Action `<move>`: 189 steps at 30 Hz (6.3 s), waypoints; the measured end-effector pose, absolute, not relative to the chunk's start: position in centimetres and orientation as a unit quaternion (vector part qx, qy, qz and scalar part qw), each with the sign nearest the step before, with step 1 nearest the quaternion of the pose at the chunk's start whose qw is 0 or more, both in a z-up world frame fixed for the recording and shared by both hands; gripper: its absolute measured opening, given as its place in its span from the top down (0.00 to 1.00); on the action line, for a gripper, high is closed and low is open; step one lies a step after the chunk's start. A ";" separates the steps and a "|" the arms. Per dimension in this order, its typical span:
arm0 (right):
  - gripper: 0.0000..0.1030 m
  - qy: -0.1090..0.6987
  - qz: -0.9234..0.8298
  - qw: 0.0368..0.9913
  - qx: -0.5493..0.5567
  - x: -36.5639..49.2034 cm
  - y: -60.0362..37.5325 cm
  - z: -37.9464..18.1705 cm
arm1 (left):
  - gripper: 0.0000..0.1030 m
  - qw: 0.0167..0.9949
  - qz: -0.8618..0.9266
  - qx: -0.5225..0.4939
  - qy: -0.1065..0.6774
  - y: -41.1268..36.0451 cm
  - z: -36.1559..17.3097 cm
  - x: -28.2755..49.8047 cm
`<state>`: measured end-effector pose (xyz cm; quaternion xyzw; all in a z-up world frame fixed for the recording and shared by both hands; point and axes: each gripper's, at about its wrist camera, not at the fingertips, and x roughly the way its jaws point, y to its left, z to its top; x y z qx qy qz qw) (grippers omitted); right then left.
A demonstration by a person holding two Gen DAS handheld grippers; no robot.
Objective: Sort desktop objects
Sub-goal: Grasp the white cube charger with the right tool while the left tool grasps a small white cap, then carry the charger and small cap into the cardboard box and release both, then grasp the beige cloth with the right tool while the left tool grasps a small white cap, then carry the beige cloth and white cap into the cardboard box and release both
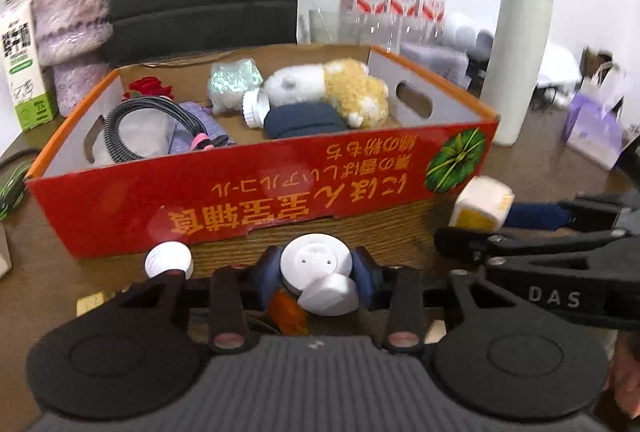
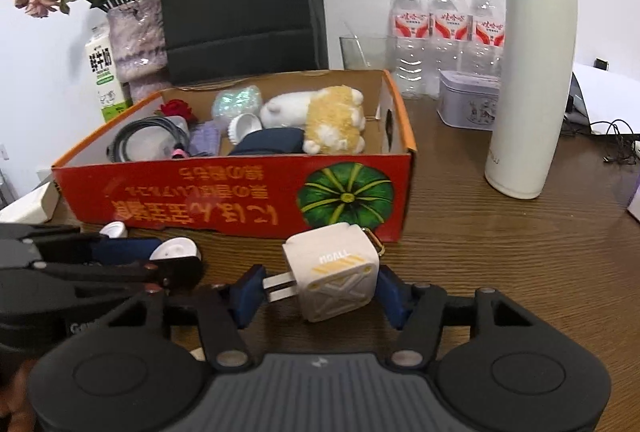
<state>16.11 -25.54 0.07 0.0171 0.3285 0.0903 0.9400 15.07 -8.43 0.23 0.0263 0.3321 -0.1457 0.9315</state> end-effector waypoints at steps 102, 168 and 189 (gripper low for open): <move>0.13 0.303 0.190 0.932 0.051 -3.7 -22.7 -0.2 | 0.00 0.956 -0.016 0.035 0.289 0.1 0.3 -7.2; 0.84 0.253 0.194 0.944 0.089 -3.1 -26.0 4.4 | 0.75 0.963 -0.115 -0.009 0.245 -3.6 8.7 -3.4; 0.69 0.382 0.162 0.907 0.075 30.3 -16.4 5.8 | 0.72 0.909 -0.084 0.069 0.402 1.3 7.3 26.7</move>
